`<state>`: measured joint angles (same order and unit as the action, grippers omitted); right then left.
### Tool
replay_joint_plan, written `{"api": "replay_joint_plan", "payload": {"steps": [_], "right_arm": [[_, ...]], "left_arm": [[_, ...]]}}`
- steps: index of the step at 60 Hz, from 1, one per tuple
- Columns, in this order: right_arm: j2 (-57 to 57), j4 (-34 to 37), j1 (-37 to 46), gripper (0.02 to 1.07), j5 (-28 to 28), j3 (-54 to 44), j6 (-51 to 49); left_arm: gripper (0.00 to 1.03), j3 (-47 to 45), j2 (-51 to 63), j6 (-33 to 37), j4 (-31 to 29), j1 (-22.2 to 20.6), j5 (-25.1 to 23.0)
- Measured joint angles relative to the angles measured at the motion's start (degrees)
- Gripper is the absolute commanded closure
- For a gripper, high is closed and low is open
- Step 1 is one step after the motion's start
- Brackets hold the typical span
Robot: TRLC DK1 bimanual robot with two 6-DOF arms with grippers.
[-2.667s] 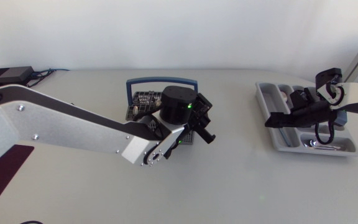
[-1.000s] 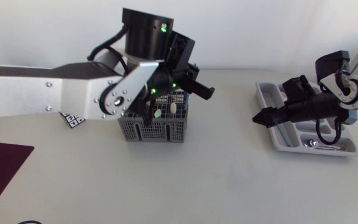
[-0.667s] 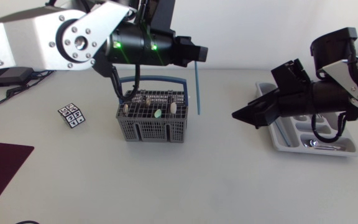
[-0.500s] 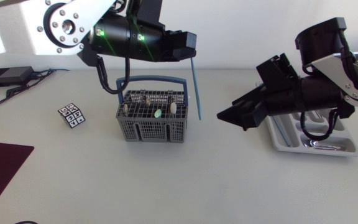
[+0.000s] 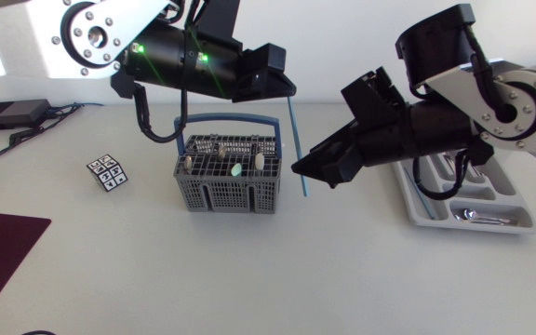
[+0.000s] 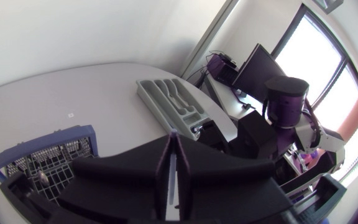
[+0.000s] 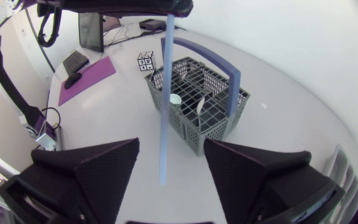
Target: Transfer all utensils from the basket to the drawer tray.
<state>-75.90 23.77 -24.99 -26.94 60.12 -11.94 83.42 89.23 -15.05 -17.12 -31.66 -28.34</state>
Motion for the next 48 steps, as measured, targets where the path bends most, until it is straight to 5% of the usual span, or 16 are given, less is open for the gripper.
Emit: {"api": "replay_joint_plan", "payload": {"steps": [16, 38, 48], "right_arm": [[0.0, -1.7, -0.6, 0.92, 0.4, 0.0, 0.2], [0.0, -2.1, -1.2, 1.01, 0.4, -0.4, 0.9], [0.3, -2.8, -1.2, 1.01, 0.3, -1.8, 1.3]], "left_arm": [[1.0, 0.0, 0.0, -0.3, 0.0, 0.5, -1.2], [0.99, 0.0, 0.0, -1.1, -0.1, 0.5, -1.7], [0.87, 0.0, 0.0, -1.3, -1.1, 0.5, -2.2]]}}
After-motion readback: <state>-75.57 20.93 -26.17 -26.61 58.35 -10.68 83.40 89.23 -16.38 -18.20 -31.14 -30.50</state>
